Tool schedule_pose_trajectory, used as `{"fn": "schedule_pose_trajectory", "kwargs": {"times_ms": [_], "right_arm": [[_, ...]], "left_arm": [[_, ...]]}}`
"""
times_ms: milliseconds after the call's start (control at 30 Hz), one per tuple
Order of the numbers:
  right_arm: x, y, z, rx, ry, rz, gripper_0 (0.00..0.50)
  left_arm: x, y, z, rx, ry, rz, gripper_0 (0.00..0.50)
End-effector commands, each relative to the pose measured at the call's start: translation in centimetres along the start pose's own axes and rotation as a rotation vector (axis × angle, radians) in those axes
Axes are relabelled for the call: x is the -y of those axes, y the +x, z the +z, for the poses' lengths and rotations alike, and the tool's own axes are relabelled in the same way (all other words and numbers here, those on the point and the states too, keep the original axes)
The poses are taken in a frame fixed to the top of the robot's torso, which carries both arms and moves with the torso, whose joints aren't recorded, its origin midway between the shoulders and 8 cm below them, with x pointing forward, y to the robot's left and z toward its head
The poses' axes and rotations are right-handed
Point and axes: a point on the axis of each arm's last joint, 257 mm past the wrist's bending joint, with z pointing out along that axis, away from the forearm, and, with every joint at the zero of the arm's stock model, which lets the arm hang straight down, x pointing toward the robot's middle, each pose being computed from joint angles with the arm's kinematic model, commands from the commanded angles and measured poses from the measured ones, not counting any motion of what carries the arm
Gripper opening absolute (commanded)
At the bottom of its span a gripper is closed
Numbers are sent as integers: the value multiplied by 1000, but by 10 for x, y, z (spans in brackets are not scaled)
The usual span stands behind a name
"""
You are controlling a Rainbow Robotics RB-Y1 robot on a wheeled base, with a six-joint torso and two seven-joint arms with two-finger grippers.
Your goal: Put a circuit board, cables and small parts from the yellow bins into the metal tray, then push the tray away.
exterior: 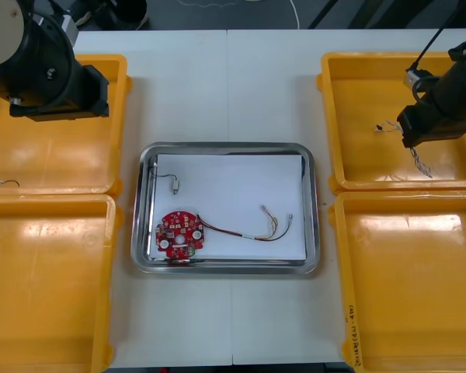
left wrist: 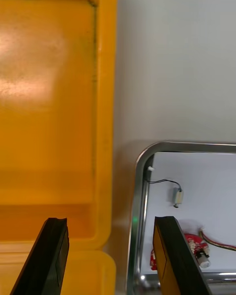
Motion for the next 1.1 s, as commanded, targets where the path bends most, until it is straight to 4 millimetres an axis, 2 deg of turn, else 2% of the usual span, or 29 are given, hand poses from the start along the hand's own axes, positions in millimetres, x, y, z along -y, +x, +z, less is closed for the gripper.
{"fn": "schedule_pose_trajectory", "kwargs": {"times_ms": [33, 133, 267, 333, 667, 833, 1100], "right_arm": [[-5, -27, -57, 81, -12, 63, 0], [-16, -28, -64, 76, -38, 56, 0], [-34, -29, -73, 65, -84, 65, 0], [-52, -30, -77, 60, -123, 88, 0], [-112, -27, -86, 30, -128, 91, 0], [-146, -23, -88, 25, -141, 20, 0], [-195, -14, -84, 22, -159, -165, 0]], "left_arm": [[-50, -11, -13, -13, -72, -112, 500], [-68, -10, -11, -39, -90, -131, 500], [-80, -18, -8, -36, -82, -153, 500], [-89, -21, -5, -40, -78, -170, 500], [-124, -28, 7, -58, -91, -124, 500], [-146, -25, 15, -77, -135, -61, 500], [-164, -23, 20, -93, -155, -15, 500]]}}
